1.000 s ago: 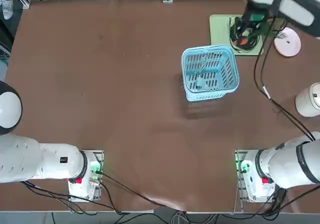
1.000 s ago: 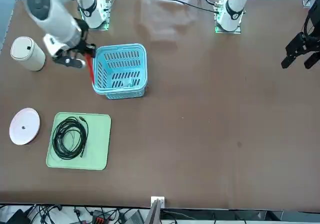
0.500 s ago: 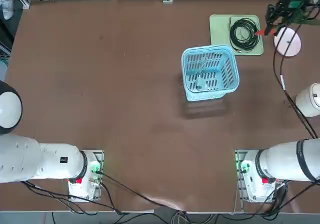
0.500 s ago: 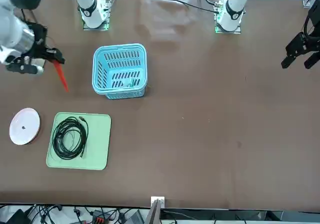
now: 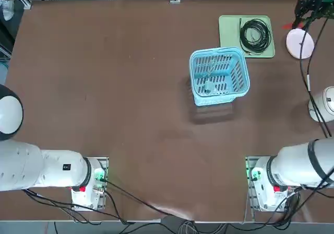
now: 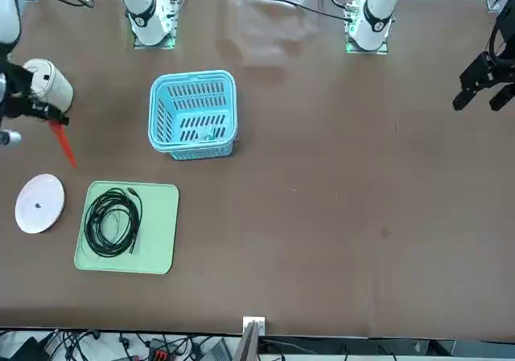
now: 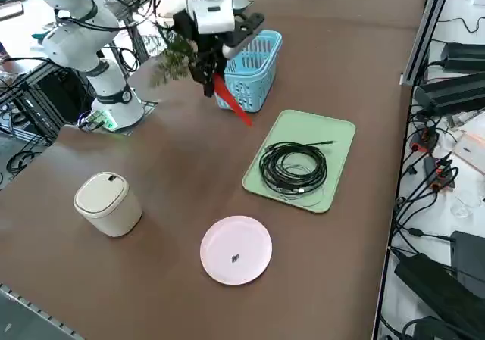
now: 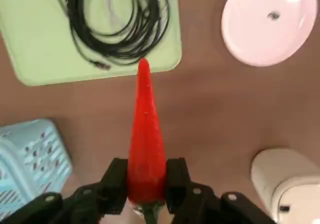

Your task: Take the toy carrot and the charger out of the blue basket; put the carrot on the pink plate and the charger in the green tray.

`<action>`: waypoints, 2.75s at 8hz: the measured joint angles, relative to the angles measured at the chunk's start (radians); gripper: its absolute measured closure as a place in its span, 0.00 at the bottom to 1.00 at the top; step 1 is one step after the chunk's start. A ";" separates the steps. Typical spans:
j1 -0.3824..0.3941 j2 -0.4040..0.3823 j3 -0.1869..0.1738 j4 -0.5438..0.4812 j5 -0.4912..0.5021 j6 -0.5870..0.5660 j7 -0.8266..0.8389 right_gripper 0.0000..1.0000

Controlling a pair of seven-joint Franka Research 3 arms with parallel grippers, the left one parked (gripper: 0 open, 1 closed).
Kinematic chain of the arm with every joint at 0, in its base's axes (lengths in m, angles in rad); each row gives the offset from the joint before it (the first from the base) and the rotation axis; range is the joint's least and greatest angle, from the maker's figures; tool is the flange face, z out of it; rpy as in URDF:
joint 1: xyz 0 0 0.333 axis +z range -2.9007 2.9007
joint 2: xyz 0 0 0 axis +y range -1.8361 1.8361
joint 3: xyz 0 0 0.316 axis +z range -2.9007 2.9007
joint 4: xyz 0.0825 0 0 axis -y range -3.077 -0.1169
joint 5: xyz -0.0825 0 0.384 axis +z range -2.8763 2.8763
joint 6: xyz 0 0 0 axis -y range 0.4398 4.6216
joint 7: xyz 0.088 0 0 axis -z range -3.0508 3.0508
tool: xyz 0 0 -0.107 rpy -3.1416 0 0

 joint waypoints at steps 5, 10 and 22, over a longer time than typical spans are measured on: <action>-0.239 0.251 -0.001 0.040 -0.002 0.364 -0.341 0.59; -0.283 0.421 0.001 0.103 -0.002 0.579 -0.415 0.59; -0.289 0.489 0.005 0.110 0.010 0.638 -0.417 0.57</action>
